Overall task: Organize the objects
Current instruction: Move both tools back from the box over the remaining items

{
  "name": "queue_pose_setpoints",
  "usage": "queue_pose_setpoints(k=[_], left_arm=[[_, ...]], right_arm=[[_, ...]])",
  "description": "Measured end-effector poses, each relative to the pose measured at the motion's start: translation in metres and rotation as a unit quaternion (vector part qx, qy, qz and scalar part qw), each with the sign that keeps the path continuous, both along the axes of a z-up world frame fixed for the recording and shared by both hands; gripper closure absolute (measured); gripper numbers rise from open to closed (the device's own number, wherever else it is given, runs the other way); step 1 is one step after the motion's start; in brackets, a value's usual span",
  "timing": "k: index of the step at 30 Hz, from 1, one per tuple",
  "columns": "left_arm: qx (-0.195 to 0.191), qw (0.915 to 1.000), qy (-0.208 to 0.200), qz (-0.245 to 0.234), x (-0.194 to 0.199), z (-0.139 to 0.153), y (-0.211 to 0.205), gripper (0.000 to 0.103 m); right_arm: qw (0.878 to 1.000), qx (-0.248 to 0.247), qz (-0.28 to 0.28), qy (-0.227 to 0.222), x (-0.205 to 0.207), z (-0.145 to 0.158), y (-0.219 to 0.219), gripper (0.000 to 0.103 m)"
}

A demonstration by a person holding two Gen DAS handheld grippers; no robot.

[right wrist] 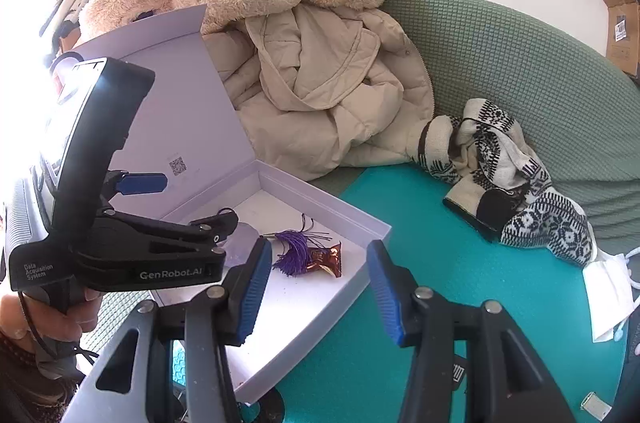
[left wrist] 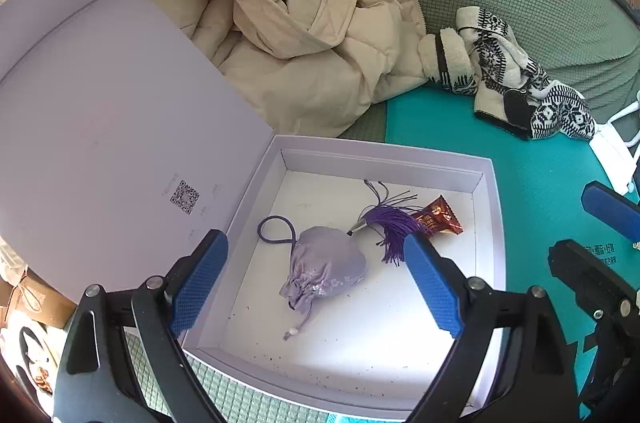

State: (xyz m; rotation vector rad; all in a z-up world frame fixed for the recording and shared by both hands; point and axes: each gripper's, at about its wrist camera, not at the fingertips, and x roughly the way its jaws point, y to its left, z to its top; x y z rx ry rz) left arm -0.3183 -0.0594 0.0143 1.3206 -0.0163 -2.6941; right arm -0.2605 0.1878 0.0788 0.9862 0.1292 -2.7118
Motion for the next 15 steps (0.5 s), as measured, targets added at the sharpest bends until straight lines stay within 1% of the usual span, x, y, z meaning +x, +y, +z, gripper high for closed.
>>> queue_pose_setpoints(k=[4, 10, 15], left_arm=[[-0.005, 0.9999, 0.001, 0.013, 0.022, 0.009, 0.002, 0.014], [-0.017, 0.9993, 0.006, 0.031, 0.067, 0.021, 0.009, 0.014], [-0.012, 0.9988, 0.009, 0.047, 0.107, 0.033, 0.019, 0.014]], right_arm=[[1.0, 0.004, 0.012, 0.003, 0.017, 0.004, 0.001, 0.053], [0.999, 0.01, 0.037, 0.009, 0.049, 0.014, 0.0, 0.053], [0.998, 0.013, 0.057, 0.016, 0.078, 0.024, 0.003, 0.053]])
